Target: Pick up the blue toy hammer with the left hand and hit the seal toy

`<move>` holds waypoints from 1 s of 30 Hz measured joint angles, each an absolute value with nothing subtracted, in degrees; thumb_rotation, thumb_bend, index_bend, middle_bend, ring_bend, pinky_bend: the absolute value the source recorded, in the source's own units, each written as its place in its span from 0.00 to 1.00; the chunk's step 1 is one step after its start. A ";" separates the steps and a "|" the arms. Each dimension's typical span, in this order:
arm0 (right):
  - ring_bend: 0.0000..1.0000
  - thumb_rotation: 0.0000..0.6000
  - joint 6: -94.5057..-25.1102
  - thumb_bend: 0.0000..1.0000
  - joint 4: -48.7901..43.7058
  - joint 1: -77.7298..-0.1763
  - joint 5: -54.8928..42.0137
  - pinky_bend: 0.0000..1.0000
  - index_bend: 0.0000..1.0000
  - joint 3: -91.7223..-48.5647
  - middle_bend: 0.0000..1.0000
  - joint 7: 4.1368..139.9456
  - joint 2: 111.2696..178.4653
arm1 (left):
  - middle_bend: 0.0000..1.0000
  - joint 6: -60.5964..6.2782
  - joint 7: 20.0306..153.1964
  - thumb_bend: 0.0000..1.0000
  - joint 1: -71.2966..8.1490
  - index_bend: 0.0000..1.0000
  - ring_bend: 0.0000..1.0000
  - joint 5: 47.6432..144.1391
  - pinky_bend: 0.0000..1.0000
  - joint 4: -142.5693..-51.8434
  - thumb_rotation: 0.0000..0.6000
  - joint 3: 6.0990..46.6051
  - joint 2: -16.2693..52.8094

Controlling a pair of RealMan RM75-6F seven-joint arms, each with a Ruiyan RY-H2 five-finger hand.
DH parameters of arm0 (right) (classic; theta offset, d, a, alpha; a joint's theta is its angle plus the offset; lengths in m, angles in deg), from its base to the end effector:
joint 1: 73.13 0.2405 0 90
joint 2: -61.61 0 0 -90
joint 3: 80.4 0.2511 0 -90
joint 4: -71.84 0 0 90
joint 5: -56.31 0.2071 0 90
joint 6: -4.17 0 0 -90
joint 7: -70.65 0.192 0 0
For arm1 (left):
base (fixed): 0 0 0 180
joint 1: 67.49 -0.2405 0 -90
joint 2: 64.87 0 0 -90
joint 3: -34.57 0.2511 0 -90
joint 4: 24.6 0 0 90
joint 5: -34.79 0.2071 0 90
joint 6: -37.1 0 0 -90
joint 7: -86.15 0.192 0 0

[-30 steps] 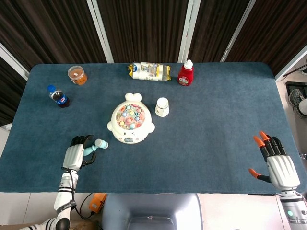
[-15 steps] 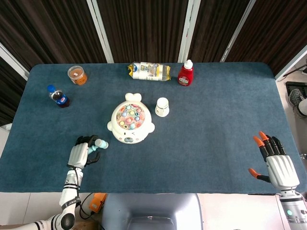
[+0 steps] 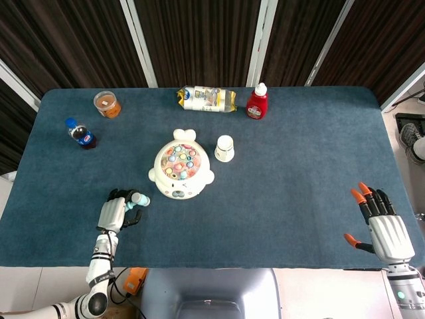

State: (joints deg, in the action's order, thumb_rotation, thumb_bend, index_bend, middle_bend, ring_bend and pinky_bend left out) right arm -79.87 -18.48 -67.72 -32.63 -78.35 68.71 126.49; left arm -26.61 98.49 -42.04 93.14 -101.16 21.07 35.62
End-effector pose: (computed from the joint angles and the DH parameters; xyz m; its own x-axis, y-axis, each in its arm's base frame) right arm -0.3026 -0.2285 0.1488 0.4517 -0.0263 0.8918 -0.8908 -0.0683 0.4492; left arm -0.2372 0.3387 -0.0515 0.0998 0.2470 0.9639 0.9872 0.0966 -0.1269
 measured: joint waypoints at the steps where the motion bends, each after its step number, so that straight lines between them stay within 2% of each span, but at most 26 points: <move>1: 0.00 1.00 -79.88 0.27 -18.47 -67.73 -32.62 0.00 0.00 -78.34 0.00 68.69 126.49 | 0.30 -26.63 98.39 0.41 -42.02 0.29 0.18 93.14 0.09 -101.06 0.92 21.04 35.66; 30: 0.00 1.00 -79.63 0.27 -18.49 -67.63 -32.38 0.00 0.00 -78.33 0.00 68.19 126.69 | 0.38 -25.73 97.24 0.45 -41.77 0.39 0.23 91.72 0.09 -99.66 0.91 20.88 35.55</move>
State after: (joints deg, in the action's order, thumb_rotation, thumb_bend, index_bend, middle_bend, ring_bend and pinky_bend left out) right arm -79.63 -18.49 -67.63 -32.38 -78.33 68.19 126.69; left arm -25.73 97.24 -41.77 91.72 -99.66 20.88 35.55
